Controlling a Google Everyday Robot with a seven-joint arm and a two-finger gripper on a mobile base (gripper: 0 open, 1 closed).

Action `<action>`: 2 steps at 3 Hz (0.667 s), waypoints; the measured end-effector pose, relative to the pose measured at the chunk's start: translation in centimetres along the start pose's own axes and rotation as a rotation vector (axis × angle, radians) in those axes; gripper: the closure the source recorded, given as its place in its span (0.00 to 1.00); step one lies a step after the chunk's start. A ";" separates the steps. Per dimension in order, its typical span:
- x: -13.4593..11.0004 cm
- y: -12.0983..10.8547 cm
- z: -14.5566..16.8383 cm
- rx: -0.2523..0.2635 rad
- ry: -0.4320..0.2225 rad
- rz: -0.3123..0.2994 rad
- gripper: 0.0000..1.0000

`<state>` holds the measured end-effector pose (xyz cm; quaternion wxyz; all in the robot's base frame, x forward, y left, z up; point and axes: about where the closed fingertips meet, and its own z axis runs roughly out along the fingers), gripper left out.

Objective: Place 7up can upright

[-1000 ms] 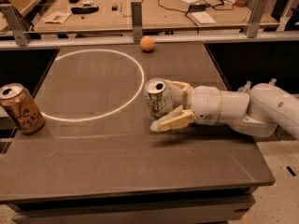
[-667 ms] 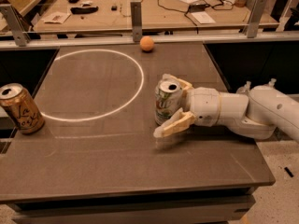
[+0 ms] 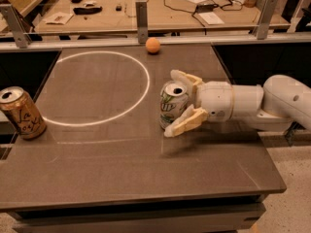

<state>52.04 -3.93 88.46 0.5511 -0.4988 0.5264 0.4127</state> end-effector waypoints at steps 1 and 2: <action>-2.3 -2.9 -3.5 -0.016 0.063 -0.031 0.00; -2.7 -3.1 -3.7 -0.018 0.061 -0.037 0.00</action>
Offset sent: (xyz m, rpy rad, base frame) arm 0.0317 -0.0634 0.0401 -0.0828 -0.0099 0.0295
